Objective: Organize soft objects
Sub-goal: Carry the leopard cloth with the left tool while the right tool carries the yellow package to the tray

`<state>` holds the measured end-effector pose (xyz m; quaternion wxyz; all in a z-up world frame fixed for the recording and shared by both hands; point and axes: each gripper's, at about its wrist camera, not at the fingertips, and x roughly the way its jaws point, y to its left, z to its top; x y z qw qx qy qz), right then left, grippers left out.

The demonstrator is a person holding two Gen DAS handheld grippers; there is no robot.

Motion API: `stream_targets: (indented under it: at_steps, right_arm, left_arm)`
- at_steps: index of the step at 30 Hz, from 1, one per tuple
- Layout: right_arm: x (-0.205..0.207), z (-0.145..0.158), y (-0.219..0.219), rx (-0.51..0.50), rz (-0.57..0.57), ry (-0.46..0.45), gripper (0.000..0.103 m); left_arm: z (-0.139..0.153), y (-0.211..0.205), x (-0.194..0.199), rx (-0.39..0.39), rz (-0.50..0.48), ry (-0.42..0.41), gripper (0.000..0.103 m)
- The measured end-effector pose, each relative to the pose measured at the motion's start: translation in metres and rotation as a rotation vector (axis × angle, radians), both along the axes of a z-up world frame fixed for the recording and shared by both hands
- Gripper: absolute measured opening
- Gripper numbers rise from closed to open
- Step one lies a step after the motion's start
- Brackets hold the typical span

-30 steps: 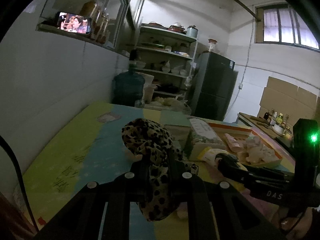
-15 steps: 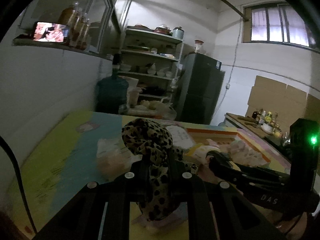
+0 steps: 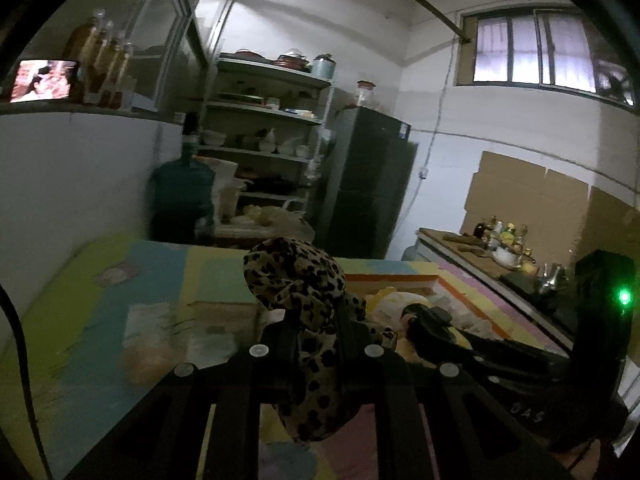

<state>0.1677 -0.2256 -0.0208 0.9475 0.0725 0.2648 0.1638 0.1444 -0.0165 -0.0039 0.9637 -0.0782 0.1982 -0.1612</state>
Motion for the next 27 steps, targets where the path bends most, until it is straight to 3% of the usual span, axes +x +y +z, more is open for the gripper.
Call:
stream_targets:
  at_steps: [27]
  right_arm:
    - [0.007, 0.016, -0.104, 0.015, -0.212, -0.064, 0.042]
  left_arm:
    - [0.007, -0.08, 0.051, -0.033, -0.103, 0.021, 0.015]
